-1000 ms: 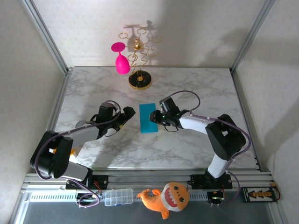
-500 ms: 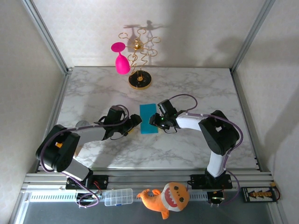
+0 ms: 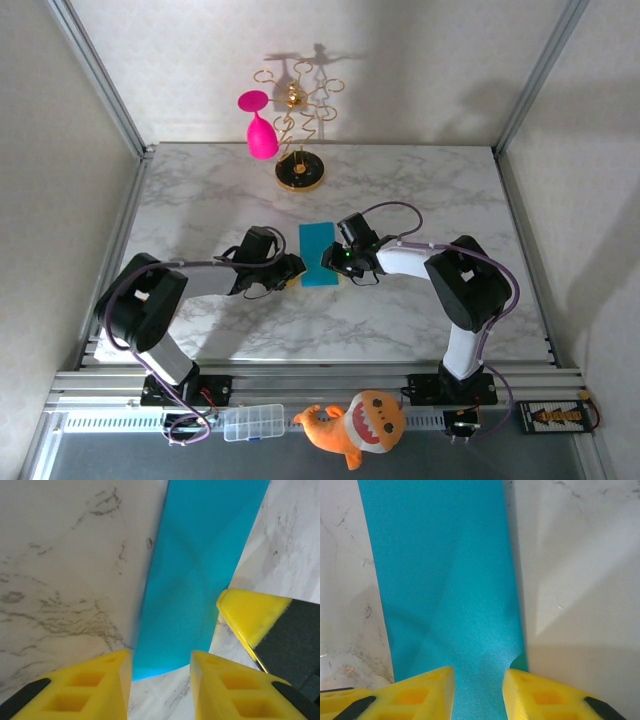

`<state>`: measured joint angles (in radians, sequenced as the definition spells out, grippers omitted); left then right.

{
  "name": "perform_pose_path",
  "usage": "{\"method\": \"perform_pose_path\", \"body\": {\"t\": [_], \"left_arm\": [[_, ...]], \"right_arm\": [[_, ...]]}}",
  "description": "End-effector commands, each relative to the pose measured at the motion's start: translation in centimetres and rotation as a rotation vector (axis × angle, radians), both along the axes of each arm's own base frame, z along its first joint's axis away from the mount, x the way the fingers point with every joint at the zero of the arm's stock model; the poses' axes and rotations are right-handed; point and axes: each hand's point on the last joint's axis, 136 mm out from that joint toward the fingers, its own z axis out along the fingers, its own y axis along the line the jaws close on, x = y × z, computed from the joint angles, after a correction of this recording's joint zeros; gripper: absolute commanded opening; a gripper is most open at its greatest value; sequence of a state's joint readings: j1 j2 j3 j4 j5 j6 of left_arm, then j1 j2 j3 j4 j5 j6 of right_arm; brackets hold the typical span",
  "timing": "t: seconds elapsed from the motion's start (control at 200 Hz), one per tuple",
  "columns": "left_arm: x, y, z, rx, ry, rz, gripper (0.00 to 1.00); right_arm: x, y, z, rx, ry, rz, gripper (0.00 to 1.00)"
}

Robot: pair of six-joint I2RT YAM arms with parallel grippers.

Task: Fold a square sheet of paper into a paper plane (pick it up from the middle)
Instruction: Third fold the triangle at the center of the table.

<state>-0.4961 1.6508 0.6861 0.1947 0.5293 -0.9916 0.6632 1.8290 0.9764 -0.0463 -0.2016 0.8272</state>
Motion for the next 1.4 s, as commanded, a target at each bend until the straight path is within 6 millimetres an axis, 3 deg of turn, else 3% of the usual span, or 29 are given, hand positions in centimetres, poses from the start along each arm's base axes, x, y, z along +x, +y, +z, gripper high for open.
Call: {"method": "perform_pose_path", "body": {"t": [0.0,0.556,1.046,1.392], "left_arm": [[0.0,-0.3,-0.3,0.026,0.007,-0.029,0.35],[0.4,-0.8,-1.3,0.025,0.02,-0.04,0.32],[0.2,-1.9,-0.3,-0.038,0.011,-0.087,0.3],[0.9,-1.5,1.3,-0.066,-0.036,-0.082,0.3]], "right_arm": [[-1.8,-2.1,-3.3,-0.106,0.106,-0.024,0.33],[-1.9,-1.8,-3.4,-0.092,0.11,-0.016,0.33],[-1.9,-1.8,-3.5,-0.087,0.116,-0.018,0.33],[-2.0,-1.8,-3.6,-0.089,0.117,-0.02,0.33]]}}
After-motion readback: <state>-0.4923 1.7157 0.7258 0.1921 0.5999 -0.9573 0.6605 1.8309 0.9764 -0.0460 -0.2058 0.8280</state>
